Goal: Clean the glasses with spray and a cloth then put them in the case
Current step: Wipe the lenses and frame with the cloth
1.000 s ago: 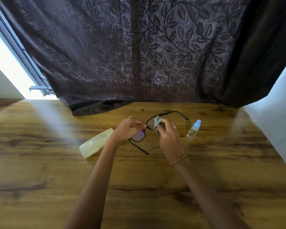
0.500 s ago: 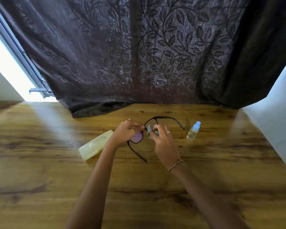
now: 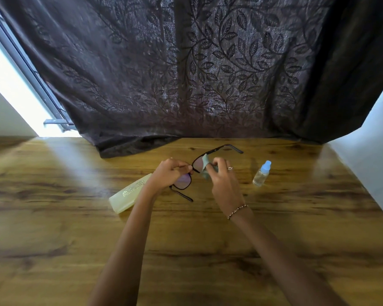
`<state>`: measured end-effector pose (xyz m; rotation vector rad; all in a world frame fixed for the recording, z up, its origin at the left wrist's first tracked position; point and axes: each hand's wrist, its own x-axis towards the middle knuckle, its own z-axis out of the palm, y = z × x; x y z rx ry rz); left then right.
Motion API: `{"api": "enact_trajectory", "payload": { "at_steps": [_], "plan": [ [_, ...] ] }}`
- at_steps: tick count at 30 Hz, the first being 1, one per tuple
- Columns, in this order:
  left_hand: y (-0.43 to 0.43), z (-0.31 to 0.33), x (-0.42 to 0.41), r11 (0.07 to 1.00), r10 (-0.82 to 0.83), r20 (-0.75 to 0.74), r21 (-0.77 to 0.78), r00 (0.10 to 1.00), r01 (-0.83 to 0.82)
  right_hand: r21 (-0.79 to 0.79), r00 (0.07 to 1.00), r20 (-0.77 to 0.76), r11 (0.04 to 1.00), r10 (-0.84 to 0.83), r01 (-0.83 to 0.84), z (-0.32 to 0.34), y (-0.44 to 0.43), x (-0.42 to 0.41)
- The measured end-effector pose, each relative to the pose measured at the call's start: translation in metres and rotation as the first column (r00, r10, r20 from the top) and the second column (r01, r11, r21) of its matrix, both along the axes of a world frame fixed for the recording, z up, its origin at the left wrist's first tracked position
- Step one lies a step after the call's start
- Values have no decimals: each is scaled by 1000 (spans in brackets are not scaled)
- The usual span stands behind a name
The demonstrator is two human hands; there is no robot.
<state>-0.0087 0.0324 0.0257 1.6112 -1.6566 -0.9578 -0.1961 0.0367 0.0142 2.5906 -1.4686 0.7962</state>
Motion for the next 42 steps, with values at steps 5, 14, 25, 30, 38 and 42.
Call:
{"api": "enact_trajectory", "payload": {
  "at_steps": [5,14,25,30,38,42],
  "plan": [
    [0,-4,2,1000,1,-53,8,999,-1,-38,994,-5,993,110,-110,-2,11,5],
    [0,1,4,1000,27,-41,-5,999,-27,-22,999,-11,999,49,-50,-2,11,10],
    [2,3,-2,994,102,-65,-19,993,-103,57,989,141,997,49,-58,-1,12,3],
    [0,2,-4,986,155,-73,-43,985,-158,-14,967,153,979,204,-204,-7,30,11],
    [5,-3,1,964,265,-50,-5,963,-265,299,778,626,937,-49,-182,-6,31,9],
    [10,-7,-1,921,369,1,134,929,-366,539,621,758,727,-198,-426,-5,31,3]
  ]
}}
